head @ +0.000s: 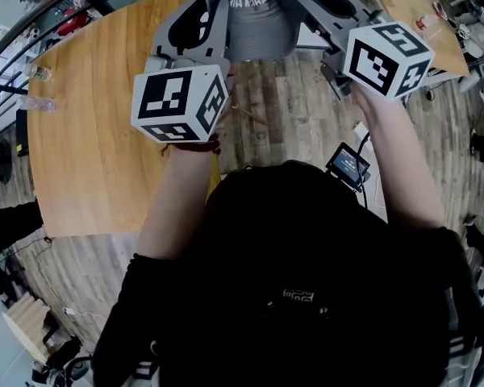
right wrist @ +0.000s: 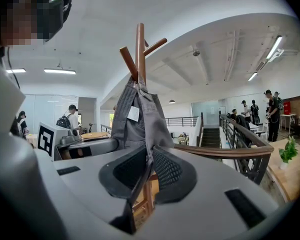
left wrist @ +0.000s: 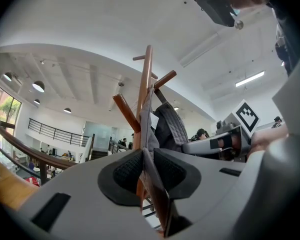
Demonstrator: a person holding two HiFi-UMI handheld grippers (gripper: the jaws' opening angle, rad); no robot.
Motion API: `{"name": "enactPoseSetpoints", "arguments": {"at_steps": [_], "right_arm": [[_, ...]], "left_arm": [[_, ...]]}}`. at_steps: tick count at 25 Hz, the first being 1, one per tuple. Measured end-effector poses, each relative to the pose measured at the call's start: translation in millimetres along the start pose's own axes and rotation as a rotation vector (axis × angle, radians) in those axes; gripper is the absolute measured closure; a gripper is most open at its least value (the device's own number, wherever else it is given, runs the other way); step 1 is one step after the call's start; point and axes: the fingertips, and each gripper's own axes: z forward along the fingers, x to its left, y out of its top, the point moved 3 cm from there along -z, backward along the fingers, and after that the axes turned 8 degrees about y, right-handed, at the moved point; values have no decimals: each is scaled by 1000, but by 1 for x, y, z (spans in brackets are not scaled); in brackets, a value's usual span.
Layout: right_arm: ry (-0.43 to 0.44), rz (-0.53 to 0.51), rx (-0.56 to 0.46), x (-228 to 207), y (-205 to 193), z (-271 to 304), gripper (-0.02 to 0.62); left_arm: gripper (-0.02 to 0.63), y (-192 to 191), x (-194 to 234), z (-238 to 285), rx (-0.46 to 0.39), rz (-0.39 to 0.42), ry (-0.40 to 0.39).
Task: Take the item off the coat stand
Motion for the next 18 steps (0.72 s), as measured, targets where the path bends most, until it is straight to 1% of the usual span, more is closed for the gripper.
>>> {"name": "enactPoseSetpoints", "arguments": {"at_steps": [6, 13, 18], "right_arm": [[7, 5, -5, 3, -1, 2, 537], [8, -2, -13, 6, 4, 2, 538], [11, -24, -20, 13, 9, 1, 538]], "left_arm": [[534, 0, 3, -2, 7, 11, 2], [539, 2, 2, -3, -4, 8, 18], [546, 13, 5, -8, -40, 11, 33]]}}
